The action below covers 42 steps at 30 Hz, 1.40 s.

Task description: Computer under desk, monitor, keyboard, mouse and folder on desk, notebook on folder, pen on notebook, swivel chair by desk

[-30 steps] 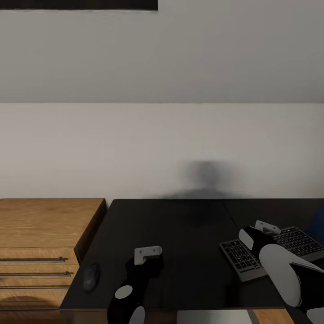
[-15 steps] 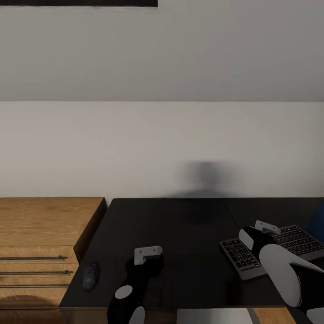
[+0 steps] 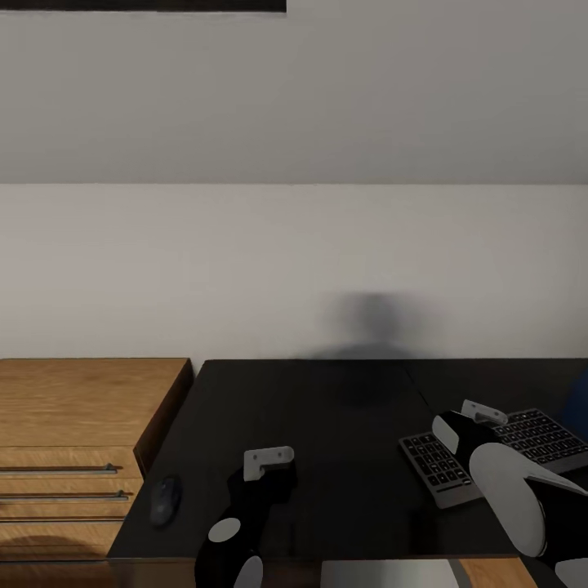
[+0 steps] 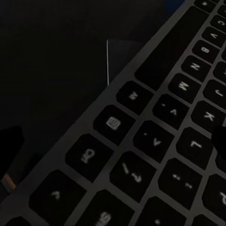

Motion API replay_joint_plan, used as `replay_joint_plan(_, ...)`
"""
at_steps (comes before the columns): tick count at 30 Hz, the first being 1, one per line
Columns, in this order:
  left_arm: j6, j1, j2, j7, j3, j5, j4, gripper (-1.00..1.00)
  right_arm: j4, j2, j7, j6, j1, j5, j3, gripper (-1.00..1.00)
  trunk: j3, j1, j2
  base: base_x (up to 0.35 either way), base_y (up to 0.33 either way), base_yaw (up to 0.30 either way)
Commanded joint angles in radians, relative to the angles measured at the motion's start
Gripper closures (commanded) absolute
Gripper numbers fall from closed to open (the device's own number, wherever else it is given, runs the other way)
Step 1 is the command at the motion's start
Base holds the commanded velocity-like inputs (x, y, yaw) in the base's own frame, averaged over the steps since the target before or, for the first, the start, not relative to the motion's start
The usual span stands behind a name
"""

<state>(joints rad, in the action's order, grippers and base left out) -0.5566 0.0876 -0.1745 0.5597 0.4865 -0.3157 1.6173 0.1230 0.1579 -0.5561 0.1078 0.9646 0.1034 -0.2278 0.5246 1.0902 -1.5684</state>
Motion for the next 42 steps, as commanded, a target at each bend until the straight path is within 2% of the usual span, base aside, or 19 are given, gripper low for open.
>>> replay_joint_plan(1,-0.002,0.001,0.0,0.01,0.001,-0.01,0.001,-1.0,0.002,0.0,-0.004,0.006,0.0,0.01,0.007,-1.0,0.001,0.0,-0.001,0.0,0.0,0.0)
replay_joint_plan(10,-0.003,0.001,0.0,0.009,-0.002,-0.01,0.001,-1.0,0.001,-0.004,-0.004,0.006,0.0,0.01,0.007,-1.0,0.001,0.0,-0.001,-0.008,0.0,0.0)
replay_joint_plan(20,-0.002,0.001,0.0,0.009,-0.003,-0.009,0.001,-1.0,0.001,-0.007,-0.003,0.005,0.0,0.01,0.007,-1.0,0.001,0.0,-0.001,-0.147,0.0,0.0)
replay_joint_plan(42,-0.003,0.001,0.0,0.009,-0.004,-0.009,0.001,-1.0,0.001,-0.008,-0.002,0.004,0.0,0.01,0.007,-1.0,0.001,0.0,-0.001,-0.223,0.015,0.0)
